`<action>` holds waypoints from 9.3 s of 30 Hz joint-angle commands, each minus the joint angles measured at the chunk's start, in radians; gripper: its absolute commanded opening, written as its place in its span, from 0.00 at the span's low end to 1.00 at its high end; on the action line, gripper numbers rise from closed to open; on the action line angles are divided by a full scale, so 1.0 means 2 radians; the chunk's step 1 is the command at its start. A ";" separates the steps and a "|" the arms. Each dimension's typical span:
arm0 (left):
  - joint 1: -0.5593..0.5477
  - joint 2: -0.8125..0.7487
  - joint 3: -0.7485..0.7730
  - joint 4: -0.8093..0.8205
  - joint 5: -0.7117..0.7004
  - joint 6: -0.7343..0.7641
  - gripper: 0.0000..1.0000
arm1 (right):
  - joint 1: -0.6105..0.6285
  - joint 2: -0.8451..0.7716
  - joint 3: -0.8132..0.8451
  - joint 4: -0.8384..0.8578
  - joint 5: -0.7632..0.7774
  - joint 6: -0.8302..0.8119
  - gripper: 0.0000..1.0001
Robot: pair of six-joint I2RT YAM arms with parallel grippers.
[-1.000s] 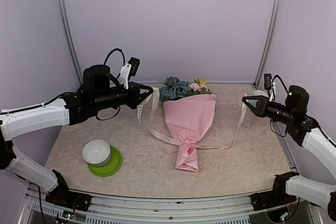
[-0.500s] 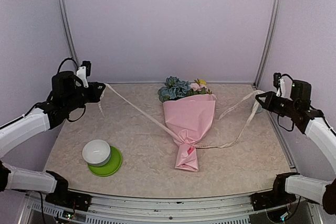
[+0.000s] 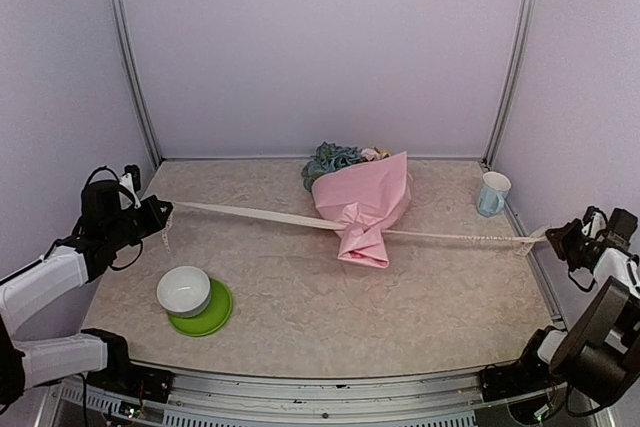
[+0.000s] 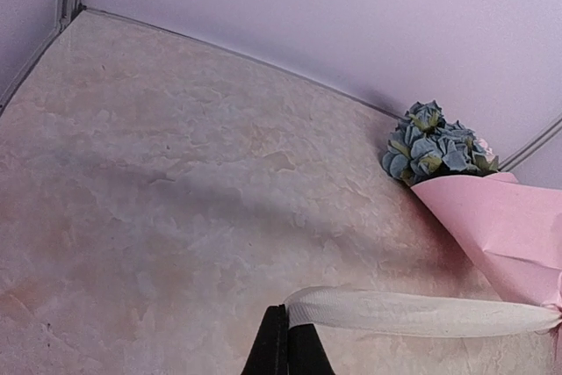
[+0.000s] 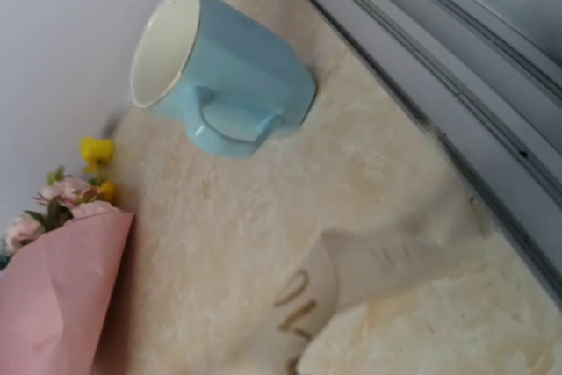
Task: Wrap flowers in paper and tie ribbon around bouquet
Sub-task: Tie the ribbon around the folded bouquet, then cross the half-tied ribbon over the folded bouquet.
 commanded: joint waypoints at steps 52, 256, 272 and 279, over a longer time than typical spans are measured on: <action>-0.649 0.132 0.325 -0.031 -0.191 0.232 0.00 | 0.847 0.124 0.195 0.075 0.162 -0.254 1.00; -0.385 0.385 0.223 0.126 0.226 0.345 0.63 | 0.732 0.333 0.132 0.291 -0.050 -0.335 0.00; -0.398 0.416 0.296 0.034 0.226 0.387 0.41 | 0.732 0.336 0.141 0.275 -0.045 -0.335 0.00; -0.399 0.415 0.297 0.047 0.216 0.377 0.19 | 0.732 0.331 0.138 0.276 -0.047 -0.334 0.00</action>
